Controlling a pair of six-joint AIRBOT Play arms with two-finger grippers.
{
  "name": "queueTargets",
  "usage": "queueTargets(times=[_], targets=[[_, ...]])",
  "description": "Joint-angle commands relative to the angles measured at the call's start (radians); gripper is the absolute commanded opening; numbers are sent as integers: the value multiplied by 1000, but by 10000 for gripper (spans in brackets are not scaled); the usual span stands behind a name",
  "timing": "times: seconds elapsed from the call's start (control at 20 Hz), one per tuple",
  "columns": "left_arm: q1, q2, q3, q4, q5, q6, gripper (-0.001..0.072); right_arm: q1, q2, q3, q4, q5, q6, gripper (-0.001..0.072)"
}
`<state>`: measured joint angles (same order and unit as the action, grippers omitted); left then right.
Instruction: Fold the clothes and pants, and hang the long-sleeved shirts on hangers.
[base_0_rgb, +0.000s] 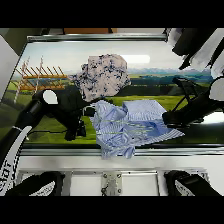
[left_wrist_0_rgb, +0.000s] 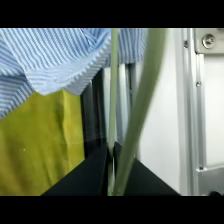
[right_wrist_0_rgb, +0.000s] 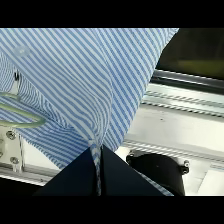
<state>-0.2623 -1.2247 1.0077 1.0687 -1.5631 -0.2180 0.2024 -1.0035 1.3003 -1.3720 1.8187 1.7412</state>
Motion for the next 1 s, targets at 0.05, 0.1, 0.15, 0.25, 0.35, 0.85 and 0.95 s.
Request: queueTargets(times=[0.05, 0.1, 0.15, 0.25, 0.35, 0.85, 0.95], targets=[[-52, -22, -2, -79, 75, 2, 10, 0, -3, 63, 8, 23, 22, 13], [-52, -41, 5, -98, 72, 1, 10, 1, -3, 76, 8, 23, 23, 13], [-52, -63, 18, -105, 71, -5, 10, 1, -5, 89, 8, 23, 29, 13], [-52, -109, 60, -105, 66, -36, 9, 1, -7, 117, 8, 23, 29, 13], [-52, -146, 101, -104, 53, -36, 9, 1, -15, 145, 8, 23, 29, 13], [-154, -206, 139, -100, 99, -14, 10, 154, -167, 280, 74, -98, 34, 12], [-154, -206, 139, -101, 99, -14, 10, 224, -196, 297, 76, -168, 62, 13]])
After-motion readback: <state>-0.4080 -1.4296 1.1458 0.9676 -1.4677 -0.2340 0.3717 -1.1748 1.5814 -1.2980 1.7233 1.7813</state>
